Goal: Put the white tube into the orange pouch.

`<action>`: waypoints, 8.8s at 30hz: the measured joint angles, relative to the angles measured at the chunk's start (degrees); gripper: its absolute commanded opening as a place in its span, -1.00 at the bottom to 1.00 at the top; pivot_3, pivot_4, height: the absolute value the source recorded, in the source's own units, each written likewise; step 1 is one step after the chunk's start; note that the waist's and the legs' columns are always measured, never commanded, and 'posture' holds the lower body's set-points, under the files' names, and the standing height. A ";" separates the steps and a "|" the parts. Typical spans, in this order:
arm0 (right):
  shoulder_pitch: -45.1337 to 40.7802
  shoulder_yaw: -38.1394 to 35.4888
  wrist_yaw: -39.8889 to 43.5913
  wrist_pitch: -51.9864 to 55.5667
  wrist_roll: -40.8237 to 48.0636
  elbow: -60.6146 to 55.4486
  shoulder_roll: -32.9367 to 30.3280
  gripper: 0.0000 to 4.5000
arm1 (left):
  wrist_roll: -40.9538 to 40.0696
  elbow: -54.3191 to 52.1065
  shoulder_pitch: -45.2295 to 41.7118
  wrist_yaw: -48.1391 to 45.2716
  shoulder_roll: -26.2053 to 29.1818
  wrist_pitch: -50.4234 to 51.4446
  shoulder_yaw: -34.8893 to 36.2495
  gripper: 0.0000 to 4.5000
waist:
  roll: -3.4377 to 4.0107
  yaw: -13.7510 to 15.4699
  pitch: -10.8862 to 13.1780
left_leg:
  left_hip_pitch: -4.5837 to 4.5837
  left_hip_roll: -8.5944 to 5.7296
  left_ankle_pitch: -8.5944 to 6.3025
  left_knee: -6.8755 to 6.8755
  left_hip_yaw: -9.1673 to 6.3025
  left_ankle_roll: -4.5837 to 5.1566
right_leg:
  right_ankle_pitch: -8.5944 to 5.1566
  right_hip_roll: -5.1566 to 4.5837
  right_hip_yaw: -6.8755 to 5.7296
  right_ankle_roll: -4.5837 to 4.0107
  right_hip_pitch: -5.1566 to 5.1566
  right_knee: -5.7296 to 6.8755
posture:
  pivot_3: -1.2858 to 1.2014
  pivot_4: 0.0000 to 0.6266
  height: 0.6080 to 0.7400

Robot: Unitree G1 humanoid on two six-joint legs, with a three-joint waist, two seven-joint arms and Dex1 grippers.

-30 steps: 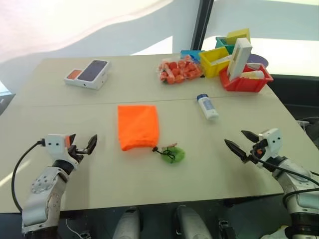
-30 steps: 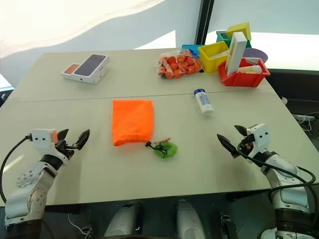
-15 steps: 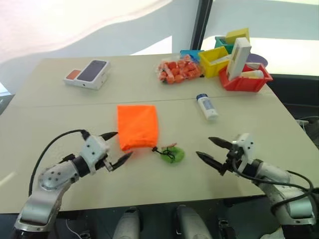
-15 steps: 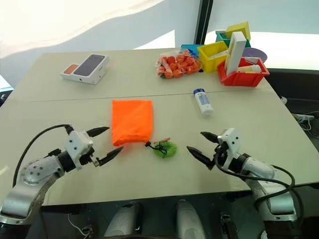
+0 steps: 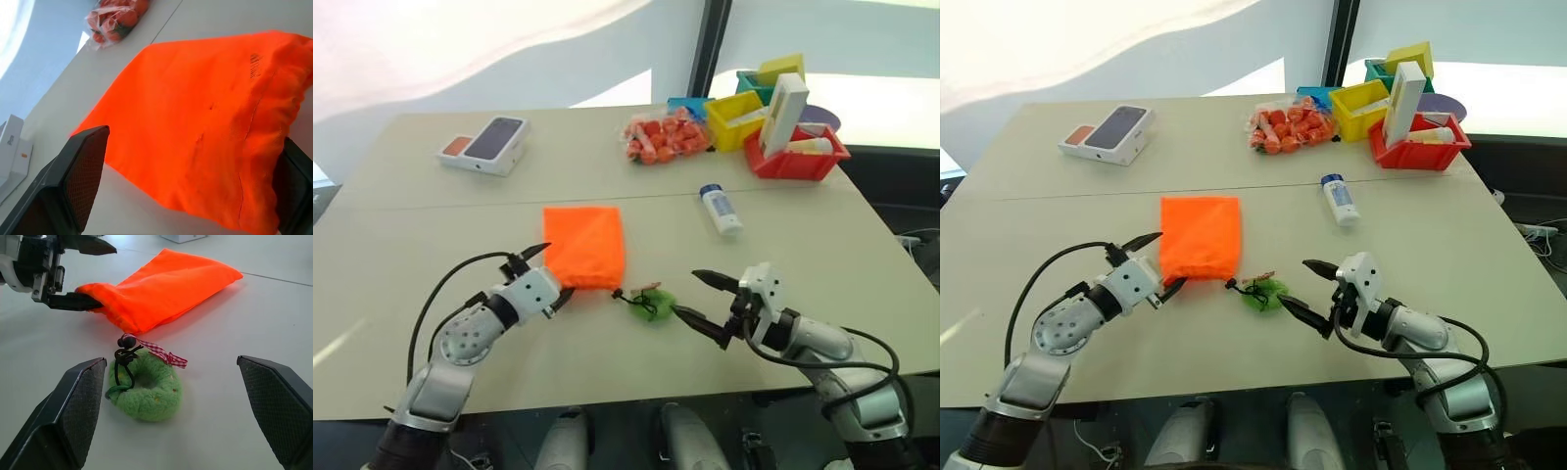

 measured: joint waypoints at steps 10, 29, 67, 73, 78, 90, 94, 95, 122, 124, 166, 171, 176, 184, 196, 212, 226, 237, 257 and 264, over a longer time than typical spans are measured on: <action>-3.24 -1.72 -4.39 -1.21 -2.91 4.06 1.40 1.00 | -1.09 0.12 -0.15 -0.10 -1.85 -0.07 0.11 -0.99 | 0.00 0.00 0.00 | 0.02 -0.01 0.00 0.02 -0.01 0.00 | 0.07 0.01 -0.01 -0.10 0.01 0.04 | 0.03 -0.52 1.00; -30.94 -4.49 -31.57 -6.50 -18.36 40.27 12.16 1.00 | -11.23 -3.66 0.12 -3.20 -4.47 7.96 1.09 -0.99 | 0.01 -0.25 0.00 | 0.05 -0.02 0.01 0.03 0.00 0.01 | 0.24 0.06 0.01 -0.01 0.00 0.18 | 0.03 -0.52 1.00; -0.28 5.42 4.27 12.08 4.06 -7.95 -6.18 -0.19 | -19.93 -6.87 -0.68 -5.01 -6.02 17.91 2.12 -1.00 | 0.09 -0.41 0.02 | 0.19 0.01 -0.01 0.11 -0.18 0.05 | 0.05 0.15 -0.06 -0.10 0.09 0.20 | 0.03 -0.52 1.00; -3.85 12.38 -0.80 14.22 0.48 -8.06 -1.35 -0.19 | -20.81 -6.93 -1.97 -5.68 -5.35 19.58 2.20 -1.00 | 0.06 0.06 0.02 | 0.02 -0.04 -0.01 0.14 -0.17 0.04 | 0.04 0.08 -0.06 -0.06 0.05 0.05 | 0.03 -0.52 1.00; -6.30 13.96 -3.72 15.33 -0.11 -7.07 2.43 -0.19 | -21.10 -7.55 -2.02 -5.91 -5.15 19.91 2.17 -1.00 | 0.04 0.02 0.03 | 0.00 -0.05 -0.01 0.07 -0.18 0.04 | 0.09 0.08 -0.06 -0.11 0.04 0.05 | 0.03 -0.52 1.00; -11.07 13.96 -12.44 16.46 -5.70 -1.10 9.12 -0.19 | -21.38 -10.11 -1.74 -7.63 -4.31 20.17 0.30 -1.00 | 0.04 -0.25 0.02 | 0.03 -0.03 -0.01 0.08 -0.18 0.04 | 0.09 0.10 -0.06 -0.13 0.02 0.11 | 0.03 -0.52 1.00; -13.63 13.99 -15.32 19.29 -5.78 -1.04 12.00 -0.19 | -21.47 -11.14 -1.92 -8.45 -4.24 20.30 -0.18 -1.00 | 0.05 -0.20 0.02 | 0.03 -0.04 -0.01 0.08 -0.19 0.04 | 0.10 0.10 -0.06 -0.16 0.01 0.14 | 0.03 -0.52 1.00; -14.20 14.12 -15.83 19.74 -6.08 -1.04 12.34 -0.19 | -21.47 -11.20 -1.97 -8.51 -4.24 20.38 -0.40 -1.00 | 0.04 -0.20 0.02 | 0.03 -0.04 -0.01 0.08 -0.19 0.04 | 0.11 0.10 -0.06 -0.16 0.02 0.13 | 0.03 -0.52 1.00; -25.60 21.26 -17.54 26.27 -13.88 5.34 19.13 0.98 | -23.73 -13.98 -0.97 -8.31 -4.00 23.94 0.09 -1.00 | 0.05 -0.41 0.03 | 0.03 -0.03 -0.01 0.05 -0.21 0.04 | 0.12 0.11 -0.07 -0.16 -0.02 0.17 | 0.03 -0.52 1.00; -24.91 20.54 -16.67 26.85 -13.01 3.46 17.83 0.98 | -24.89 -13.87 -0.51 -8.23 -4.02 24.21 1.58 -1.00 | 0.05 -0.38 0.03 | 0.03 -0.03 -0.01 0.05 -0.22 0.04 | 0.12 0.10 -0.07 -0.16 -0.02 0.17 | 0.03 -0.52 1.00; -25.35 24.45 -10.69 26.34 -13.84 5.57 15.79 -0.98 | -48.96 -6.57 1.18 -10.50 -1.21 36.35 17.41 -1.00 | 0.03 -0.33 0.02 | 0.00 -0.03 -0.01 -0.02 -0.21 0.04 | 0.10 0.05 -0.08 -0.20 -0.08 0.12 | 0.03 -0.52 1.00; -24.83 22.88 -7.22 29.64 -9.78 0.55 13.51 -0.98 | -49.44 -6.77 1.18 -10.50 -1.21 36.41 17.45 -1.00 | 0.03 -0.53 0.02 | 0.01 0.00 -0.01 -0.04 -0.24 0.04 | 0.10 0.12 -0.08 -0.19 -0.10 0.14 | 0.03 -0.52 1.00; -27.20 24.48 -8.68 30.35 -9.54 3.70 18.69 -0.98 | -49.66 -6.78 1.00 -10.54 -1.21 36.41 17.23 -1.00 | 0.03 -0.59 0.02 | 0.01 -0.01 -0.01 -0.04 -0.22 0.04 | 0.11 0.11 -0.08 -0.20 -0.11 0.14 | 0.03 -0.52 1.00; -29.23 26.86 -12.86 27.66 -13.41 12.33 23.80 -0.98 | -49.90 -7.26 1.18 -10.53 -1.21 36.38 17.00 -1.00 | 0.02 -0.40 0.02 | -0.02 -0.04 -0.01 -0.03 -0.21 0.03 | 0.11 0.05 -0.08 -0.20 -0.11 0.12 | 0.03 -0.52 1.00; -29.93 25.60 -17.77 19.70 -18.27 19.77 28.02 -0.98 | -49.88 -8.95 4.24 -10.86 -0.44 36.09 16.80 -1.00 | 0.02 -0.47 0.02 | -0.03 -0.02 -0.01 -0.08 -0.20 0.03 | 0.11 0.07 -0.06 -0.20 -0.16 0.13 | 0.03 -0.52 1.00; -22.42 22.43 -5.13 22.89 -15.22 -1.77 4.02 0.29 | -41.81 -0.39 8.14 -15.54 7.82 26.18 21.47 -1.00 | 0.01 -0.47 0.03 | -0.06 0.01 -0.01 -0.32 -0.14 0.03 | -0.01 0.05 -0.06 -0.29 -0.35 0.06 | 0.03 -0.52 1.00; -23.04 26.89 -6.28 20.09 -20.74 2.64 5.01 -0.25 | -42.19 -1.54 7.11 -16.50 7.05 26.82 20.62 0.27 | -0.02 -0.35 0.03 | -0.16 0.00 -0.01 -0.29 -0.13 0.03 | 0.03 0.02 -0.07 -0.33 -0.39 0.05 | 0.03 -0.52 1.00; -17.48 19.35 -2.68 19.71 -17.81 -2.50 -1.89 -0.98 | -52.56 -4.47 2.67 -15.69 8.54 35.98 26.58 0.27 | -0.08 0.03 0.08 | -0.29 -0.05 -0.01 -0.09 -0.18 0.03 | -0.01 -0.02 -0.10 -0.23 -0.31 0.03 | 0.03 -0.52 1.00; -11.39 -0.34 -2.00 22.66 -6.22 -6.49 -6.10 -0.98 | -54.92 -4.57 -5.76 -24.42 16.21 40.35 19.73 0.27 | -0.16 -0.06 0.11 | -0.27 -0.04 -0.01 -0.05 -0.16 0.03 | 0.00 0.04 -0.09 -0.27 -0.31 0.10 | 0.03 -0.52 1.00; -10.43 -2.24 -2.02 22.77 -3.49 -6.48 -6.26 -0.98 | -49.28 -3.38 -14.31 -27.34 16.43 35.90 13.03 0.27 | -0.16 -0.04 0.11 | -0.24 -0.05 -0.01 0.02 -0.16 0.03 | 0.01 0.08 -0.09 -0.27 -0.27 0.13 | 0.03 -0.52 1.00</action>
